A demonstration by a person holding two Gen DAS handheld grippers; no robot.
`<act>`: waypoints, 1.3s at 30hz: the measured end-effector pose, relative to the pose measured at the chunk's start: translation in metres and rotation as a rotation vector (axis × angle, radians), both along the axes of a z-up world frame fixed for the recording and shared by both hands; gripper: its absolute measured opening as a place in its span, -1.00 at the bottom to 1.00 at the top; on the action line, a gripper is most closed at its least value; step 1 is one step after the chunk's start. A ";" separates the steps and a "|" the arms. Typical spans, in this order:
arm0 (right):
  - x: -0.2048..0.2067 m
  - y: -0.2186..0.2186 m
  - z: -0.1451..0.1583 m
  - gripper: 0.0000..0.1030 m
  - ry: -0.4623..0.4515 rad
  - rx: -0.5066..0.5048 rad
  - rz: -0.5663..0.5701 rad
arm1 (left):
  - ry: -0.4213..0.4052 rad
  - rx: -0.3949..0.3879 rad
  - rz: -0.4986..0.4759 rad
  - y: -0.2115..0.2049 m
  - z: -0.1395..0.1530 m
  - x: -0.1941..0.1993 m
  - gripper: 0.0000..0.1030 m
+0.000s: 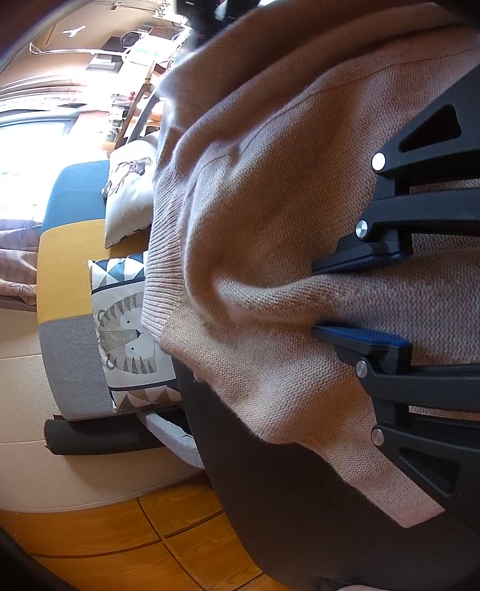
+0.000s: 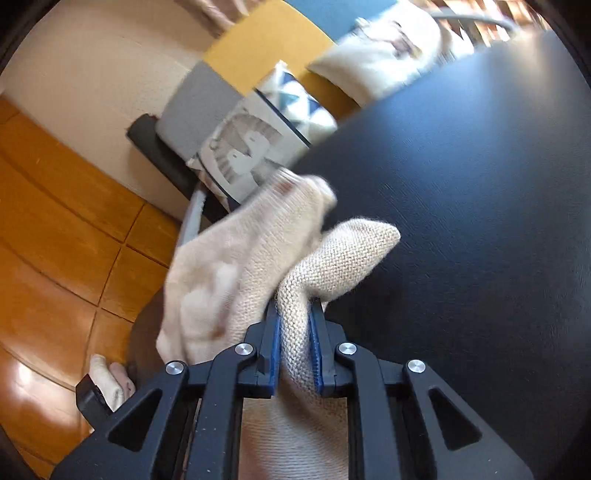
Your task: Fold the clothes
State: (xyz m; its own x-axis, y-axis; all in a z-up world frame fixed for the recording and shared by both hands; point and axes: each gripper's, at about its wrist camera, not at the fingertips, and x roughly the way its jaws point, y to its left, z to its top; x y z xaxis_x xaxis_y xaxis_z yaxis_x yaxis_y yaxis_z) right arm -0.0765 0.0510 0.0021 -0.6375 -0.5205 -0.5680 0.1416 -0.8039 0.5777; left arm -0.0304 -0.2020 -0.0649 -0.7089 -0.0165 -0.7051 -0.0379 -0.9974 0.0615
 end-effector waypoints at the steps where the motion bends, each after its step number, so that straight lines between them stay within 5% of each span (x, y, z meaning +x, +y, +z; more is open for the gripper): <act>1: 0.006 -0.015 0.015 -0.72 0.067 0.058 0.038 | 0.000 0.005 0.000 -0.001 0.000 0.000 -0.47; 4: 0.026 -0.070 0.049 -0.72 0.228 0.193 0.197 | 0.000 0.040 0.001 -0.006 0.003 -0.001 -0.47; 7: 0.043 -0.111 0.050 -0.82 0.271 0.252 0.367 | 0.003 0.132 0.010 -0.021 0.010 -0.003 -0.42; 12: 0.037 -0.114 0.026 -0.81 0.180 0.181 0.405 | -0.001 0.327 0.032 -0.051 0.020 -0.006 -0.43; 19: 0.028 -0.115 -0.009 -0.54 0.049 0.075 0.446 | -0.002 0.318 0.032 -0.048 0.019 -0.006 -0.43; 21: 0.032 -0.090 0.000 -0.53 0.095 0.006 0.374 | -0.001 0.323 0.032 -0.048 0.018 -0.005 -0.43; 23: 0.034 -0.060 0.006 -0.13 0.114 -0.078 0.273 | -0.002 0.324 0.032 -0.049 0.018 -0.006 -0.43; 25: 0.025 -0.028 -0.001 0.14 0.042 -0.173 0.132 | -0.002 0.316 0.033 -0.048 0.019 -0.006 -0.43; 28: 0.005 0.002 -0.028 0.15 -0.133 -0.243 0.000 | -0.001 0.308 0.033 -0.048 0.019 -0.007 -0.43; 32: -0.013 0.007 -0.061 0.15 -0.288 -0.366 0.000 | -0.001 0.306 0.033 -0.047 0.020 -0.006 -0.43; 36: -0.031 -0.006 -0.070 0.10 -0.303 -0.451 0.029 | -0.001 0.294 0.033 -0.046 0.021 -0.006 -0.43; 38: -0.042 -0.010 -0.073 -0.49 -0.302 -0.492 0.037 | 0.000 0.293 0.032 -0.046 0.021 -0.006 -0.43; 39: -0.042 -0.014 -0.076 -0.51 -0.300 -0.502 0.039 | 0.000 0.294 0.032 -0.047 0.022 -0.007 -0.43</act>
State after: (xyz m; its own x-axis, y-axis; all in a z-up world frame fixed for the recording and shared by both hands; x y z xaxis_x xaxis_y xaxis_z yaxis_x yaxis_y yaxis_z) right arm -0.1185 0.0369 -0.0734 -0.4618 -0.7925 -0.3984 -0.0632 -0.4186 0.9060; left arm -0.0371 -0.2487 -0.0431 -0.7110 0.1660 -0.6833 -0.0061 -0.9731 -0.2301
